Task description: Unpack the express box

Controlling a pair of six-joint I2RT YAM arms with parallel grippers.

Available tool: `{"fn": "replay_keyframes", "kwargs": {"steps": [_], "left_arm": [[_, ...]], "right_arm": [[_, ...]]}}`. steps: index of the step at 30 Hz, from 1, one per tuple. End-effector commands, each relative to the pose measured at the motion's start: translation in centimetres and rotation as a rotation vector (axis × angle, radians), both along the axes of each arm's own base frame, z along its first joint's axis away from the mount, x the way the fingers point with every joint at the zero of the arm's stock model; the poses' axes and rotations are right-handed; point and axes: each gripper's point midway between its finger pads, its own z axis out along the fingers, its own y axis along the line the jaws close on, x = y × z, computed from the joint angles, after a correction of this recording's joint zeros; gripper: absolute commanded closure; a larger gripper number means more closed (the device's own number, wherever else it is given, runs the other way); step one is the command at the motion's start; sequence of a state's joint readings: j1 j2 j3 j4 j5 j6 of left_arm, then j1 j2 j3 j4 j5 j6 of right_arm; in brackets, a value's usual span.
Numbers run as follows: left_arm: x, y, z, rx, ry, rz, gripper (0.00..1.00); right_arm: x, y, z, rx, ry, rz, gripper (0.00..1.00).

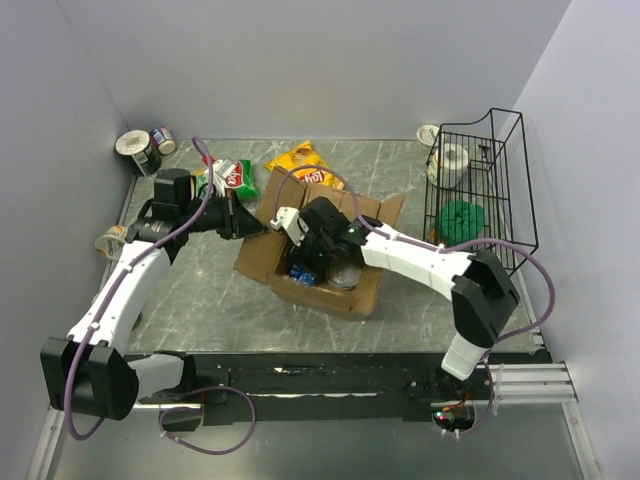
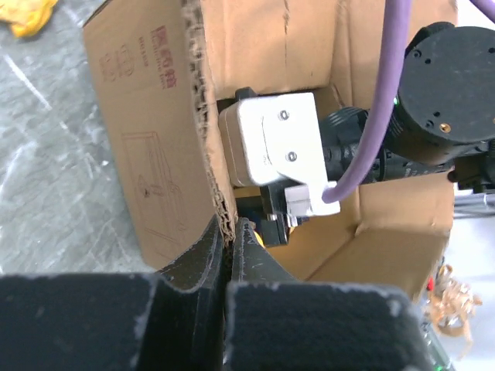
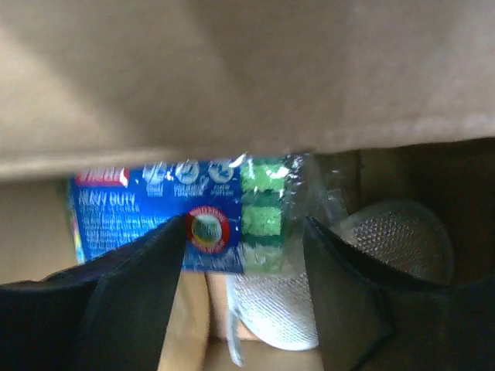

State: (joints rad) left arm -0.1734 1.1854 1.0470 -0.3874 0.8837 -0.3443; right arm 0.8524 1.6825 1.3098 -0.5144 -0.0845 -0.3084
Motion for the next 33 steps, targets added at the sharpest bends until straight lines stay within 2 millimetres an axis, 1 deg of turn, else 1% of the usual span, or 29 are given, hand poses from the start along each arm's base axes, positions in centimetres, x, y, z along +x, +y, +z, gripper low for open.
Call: {"fn": "replay_keyframes", "kwargs": {"steps": [1, 2, 3, 5, 6, 7, 8, 9, 11, 12, 14, 15, 16, 17, 18, 19, 21, 22, 23, 24, 25, 26, 27, 28, 29, 30, 31, 32, 33], "left_arm": [[-1.6, -1.2, 1.8, -0.070, -0.044, -0.130, 0.99], [-1.5, -1.2, 1.8, -0.069, -0.044, -0.127, 0.99], [-1.4, -1.2, 1.8, -0.065, -0.046, -0.122, 0.99], [-1.0, -1.0, 1.8, -0.058, -0.051, -0.104, 0.99], [-0.9, -1.0, 1.8, -0.054, -0.049, -0.095, 0.99], [-0.9, -0.9, 1.8, -0.051, -0.047, -0.088, 0.99], [-0.7, -0.8, 1.7, -0.043, -0.050, -0.077, 0.99], [-0.7, -0.7, 1.8, -0.040, -0.052, -0.069, 0.99], [-0.6, -0.5, 2.2, -0.032, -0.073, -0.054, 0.99], [-0.6, -0.4, 2.5, -0.031, -0.087, -0.050, 0.99], [-0.8, -0.3, 3.3, -0.036, -0.119, -0.046, 0.99], [-0.8, -0.3, 3.5, -0.036, -0.132, -0.041, 0.99], [-0.9, -0.2, 4.1, -0.040, -0.166, -0.037, 0.99], [-0.9, -0.2, 4.2, -0.043, -0.171, -0.034, 0.99], [-0.9, -0.1, 4.1, -0.040, -0.173, -0.026, 0.99], [-1.0, -0.1, 4.2, -0.039, -0.185, -0.025, 0.99], [-1.0, 0.1, 3.8, -0.027, -0.187, -0.013, 0.99], [-1.2, 0.3, 4.0, -0.018, -0.203, -0.004, 0.99], [-1.3, 0.5, 3.8, -0.002, -0.215, -0.003, 0.99], [-1.5, 0.7, 3.7, 0.010, -0.225, 0.004, 0.99], [-1.3, 1.2, 3.6, 0.043, -0.252, 0.036, 0.99], [-1.1, 1.8, 3.2, 0.067, -0.236, 0.070, 0.99], [-1.1, 2.5, 3.1, 0.087, -0.239, 0.103, 0.99], [-0.5, 3.5, 2.8, 0.122, -0.235, 0.165, 0.99], [-0.4, 4.4, 2.4, 0.143, -0.216, 0.209, 0.99], [-0.4, 5.1, 2.8, 0.159, -0.229, 0.250, 0.99], [0.0, 6.2, 2.8, 0.186, -0.233, 0.311, 0.99], [0.0, 6.7, 3.0, 0.193, -0.239, 0.334, 0.99], [-0.4, 7.1, 3.4, 0.193, -0.261, 0.358, 0.99]], "right_arm": [[0.0, -0.4, -3.2, 0.018, 0.186, -0.054, 0.41], [0.1, -0.6, -3.4, 0.024, 0.211, -0.058, 0.45], [-0.1, -0.6, -3.5, 0.027, 0.225, -0.042, 0.59], [-0.5, -0.9, -3.3, 0.023, 0.228, -0.003, 0.77], [-0.4, -1.0, -2.4, 0.032, 0.209, 0.002, 0.94], [-0.2, -0.8, -1.4, 0.046, 0.187, 0.008, 0.99], [0.2, -0.7, -0.3, 0.063, 0.155, 0.010, 1.00], [0.6, -0.7, 2.2, 0.111, 0.103, 0.010, 1.00], [1.0, 0.0, 6.0, 0.198, 0.023, 0.051, 1.00], [0.6, 0.0, 9.1, 0.256, -0.038, 0.077, 1.00], [0.1, 0.3, 13.1, 0.332, -0.114, 0.130, 1.00], [-0.5, -0.2, 15.8, 0.378, -0.167, 0.141, 1.00], [-0.8, -0.4, 17.6, 0.406, -0.203, 0.150, 1.00], [-1.2, -0.6, 18.9, 0.429, -0.227, 0.156, 1.00], [-2.0, -1.5, 21.0, 0.456, -0.266, 0.155, 1.00], [-2.2, -1.9, 22.2, 0.476, -0.281, 0.135, 1.00], [-2.6, -3.4, 23.7, 0.477, -0.307, 0.087, 1.00], [-2.8, -3.9, 24.7, 0.485, -0.326, 0.069, 1.00], [-2.8, -4.5, 25.0, 0.479, -0.337, 0.048, 1.00], [-3.2, -5.5, 25.8, 0.483, -0.361, 0.027, 1.00], [-2.9, -6.7, 25.7, 0.451, -0.385, -0.022, 1.00], [-2.8, -7.5, 25.8, 0.434, -0.407, -0.045, 1.00], [-2.9, -8.9, 26.1, 0.420, -0.439, -0.077, 1.00], [-2.5, -10.2, 26.0, 0.384, -0.470, -0.122, 1.00], [-1.6, -12.0, 25.9, 0.362, -0.488, -0.176, 1.00], [-1.5, -13.5, 26.1, 0.349, -0.505, -0.217, 1.00], [-1.2, -14.8, 25.9, 0.326, -0.512, -0.248, 1.00], [-1.7, -16.1, 25.3, 0.296, -0.499, -0.259, 1.00], [-1.5, -17.5, 24.3, 0.265, -0.491, -0.290, 1.00]]}}
